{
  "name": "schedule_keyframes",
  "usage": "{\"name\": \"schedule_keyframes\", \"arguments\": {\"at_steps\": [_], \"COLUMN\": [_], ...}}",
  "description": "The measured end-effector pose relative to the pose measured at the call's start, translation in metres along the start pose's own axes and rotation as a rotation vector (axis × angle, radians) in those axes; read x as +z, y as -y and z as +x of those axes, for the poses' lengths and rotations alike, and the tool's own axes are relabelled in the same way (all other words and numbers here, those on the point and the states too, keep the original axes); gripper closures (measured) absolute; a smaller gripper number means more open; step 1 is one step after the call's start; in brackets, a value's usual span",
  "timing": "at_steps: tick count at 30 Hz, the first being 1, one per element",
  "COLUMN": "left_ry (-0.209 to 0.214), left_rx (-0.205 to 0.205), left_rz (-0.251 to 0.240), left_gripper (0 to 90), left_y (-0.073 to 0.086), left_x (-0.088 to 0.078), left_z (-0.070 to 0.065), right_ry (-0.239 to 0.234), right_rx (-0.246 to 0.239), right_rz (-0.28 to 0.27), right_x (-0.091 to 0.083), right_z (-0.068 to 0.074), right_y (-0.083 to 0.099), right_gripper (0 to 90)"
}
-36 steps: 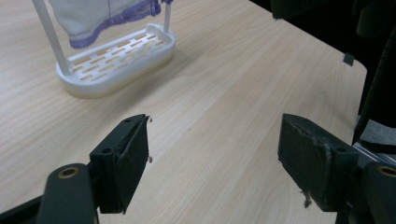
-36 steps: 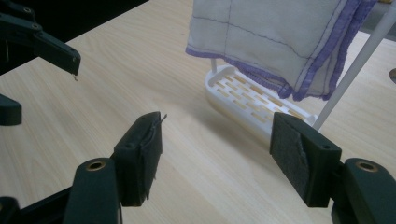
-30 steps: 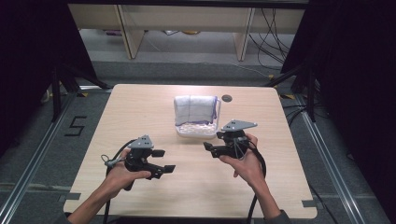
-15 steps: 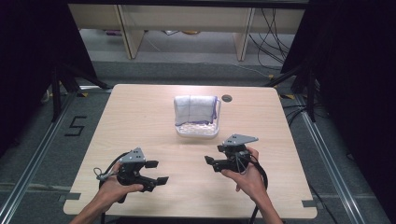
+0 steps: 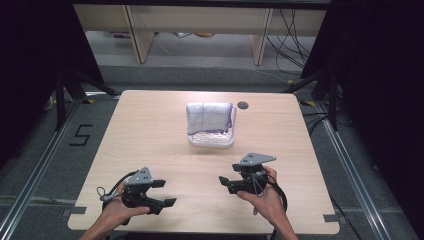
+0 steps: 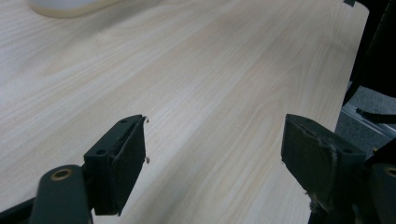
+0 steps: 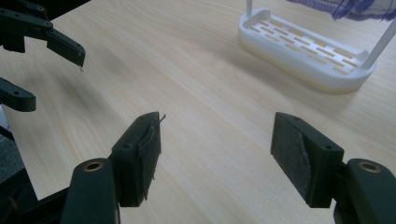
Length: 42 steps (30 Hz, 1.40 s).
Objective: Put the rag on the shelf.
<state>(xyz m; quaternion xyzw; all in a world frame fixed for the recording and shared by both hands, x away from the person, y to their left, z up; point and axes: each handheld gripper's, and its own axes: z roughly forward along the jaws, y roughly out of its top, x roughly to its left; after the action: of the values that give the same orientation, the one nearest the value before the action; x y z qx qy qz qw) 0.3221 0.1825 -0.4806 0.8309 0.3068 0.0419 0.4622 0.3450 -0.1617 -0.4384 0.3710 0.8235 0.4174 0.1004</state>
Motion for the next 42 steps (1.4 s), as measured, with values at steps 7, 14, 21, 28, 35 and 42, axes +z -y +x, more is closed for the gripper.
{"name": "schedule_keyframes", "arguments": {"at_steps": [7,14,21,28,35,42], "left_ry": [-0.007,-0.003,-0.014,-0.020,-0.036,-0.042], "left_rx": [0.020,0.026,0.073,0.085,0.113,0.103], "left_rz": [0.019,0.026,0.032,0.050,0.086,0.088], "left_gripper": [21.3,20.6,19.9,19.2,19.0,19.0], "left_y": [0.011,0.020,0.026,0.030,0.031,0.032], "left_x": [0.001,0.003,0.005,0.007,0.008,0.008], "left_z": [-0.006,-0.014,-0.030,-0.036,-0.037,-0.034], "right_ry": [0.009,0.008,0.020,0.014,0.016,0.014], "right_rx": [-0.010,-0.019,-0.033,-0.056,-0.054,-0.065], "right_rz": [0.032,0.064,0.107,0.128,0.146,0.154], "right_x": [0.003,0.006,0.011,0.009,0.011,0.013], "right_z": [0.004,0.008,0.020,0.027,0.031,0.031], "right_y": [0.014,0.028,0.042,0.051,0.060,0.064], "right_gripper": [30.3,27.1,24.1,22.6,22.0,21.9]}}
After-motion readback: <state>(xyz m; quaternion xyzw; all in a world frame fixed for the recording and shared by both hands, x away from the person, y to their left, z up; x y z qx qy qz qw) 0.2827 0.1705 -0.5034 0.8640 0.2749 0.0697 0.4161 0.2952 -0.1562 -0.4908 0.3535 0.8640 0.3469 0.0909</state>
